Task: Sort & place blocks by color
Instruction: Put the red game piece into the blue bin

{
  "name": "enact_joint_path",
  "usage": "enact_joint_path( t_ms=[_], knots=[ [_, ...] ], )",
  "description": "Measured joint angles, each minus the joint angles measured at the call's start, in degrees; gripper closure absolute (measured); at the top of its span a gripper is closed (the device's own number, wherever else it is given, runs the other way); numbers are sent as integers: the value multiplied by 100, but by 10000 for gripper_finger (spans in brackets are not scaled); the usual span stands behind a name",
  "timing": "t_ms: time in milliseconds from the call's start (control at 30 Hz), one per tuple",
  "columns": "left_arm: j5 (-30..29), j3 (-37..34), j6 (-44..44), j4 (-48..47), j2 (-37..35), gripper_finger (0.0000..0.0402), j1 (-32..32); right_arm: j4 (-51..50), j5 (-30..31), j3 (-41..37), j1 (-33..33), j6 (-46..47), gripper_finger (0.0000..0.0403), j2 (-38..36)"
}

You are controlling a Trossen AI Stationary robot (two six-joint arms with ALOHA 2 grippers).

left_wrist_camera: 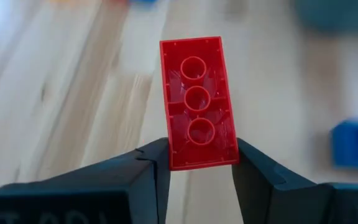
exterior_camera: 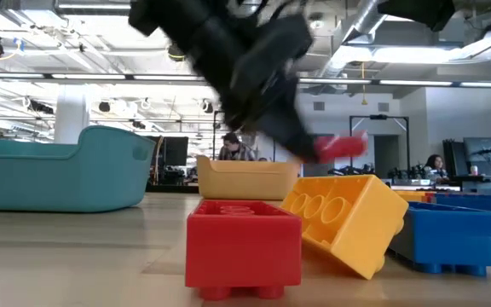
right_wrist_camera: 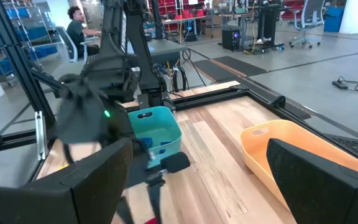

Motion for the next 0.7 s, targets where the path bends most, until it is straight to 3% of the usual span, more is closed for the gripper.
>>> enact_joint_path(
  t_ms=[133, 300, 700],
  knots=[
    [361, 81, 409, 1189, 0, 285, -105, 0, 0, -1, 0, -1, 8, -1],
    [877, 89, 603, 2466, 0, 293, -157, 2, 0, -1, 2, 1, 8, 0],
    [924, 89, 698, 3353, 11, 292, -140, 7, 2, -1, 0, -1, 8, -1]
  ],
)
